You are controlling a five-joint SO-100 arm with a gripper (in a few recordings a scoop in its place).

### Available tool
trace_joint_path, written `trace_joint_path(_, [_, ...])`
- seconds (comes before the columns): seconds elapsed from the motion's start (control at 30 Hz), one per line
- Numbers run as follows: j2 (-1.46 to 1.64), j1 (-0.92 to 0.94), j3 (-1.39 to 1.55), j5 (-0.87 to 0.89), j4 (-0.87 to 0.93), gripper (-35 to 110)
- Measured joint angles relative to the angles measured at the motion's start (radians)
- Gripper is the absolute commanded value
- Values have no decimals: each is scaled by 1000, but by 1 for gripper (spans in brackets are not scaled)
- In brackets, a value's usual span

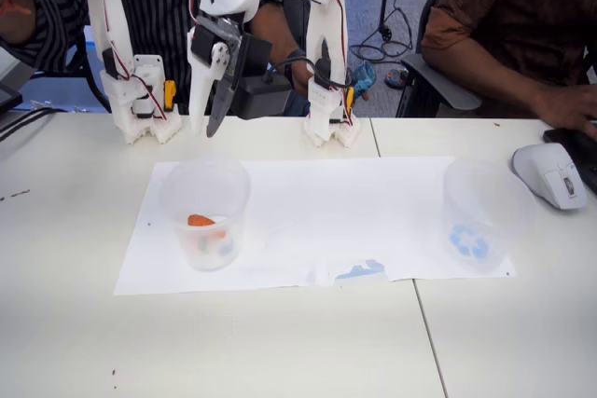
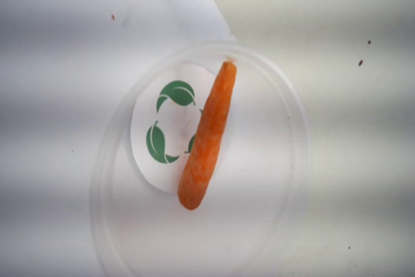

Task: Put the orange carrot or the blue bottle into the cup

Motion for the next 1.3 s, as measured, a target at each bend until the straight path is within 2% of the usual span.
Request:
trace_joint_path(0.5, [0, -133, 0, 0, 6, 12])
trace_joint_path(0.97, [204, -606, 0, 0, 239, 12])
trace_joint_path(1.3, [330, -704, 18, 0, 242, 12])
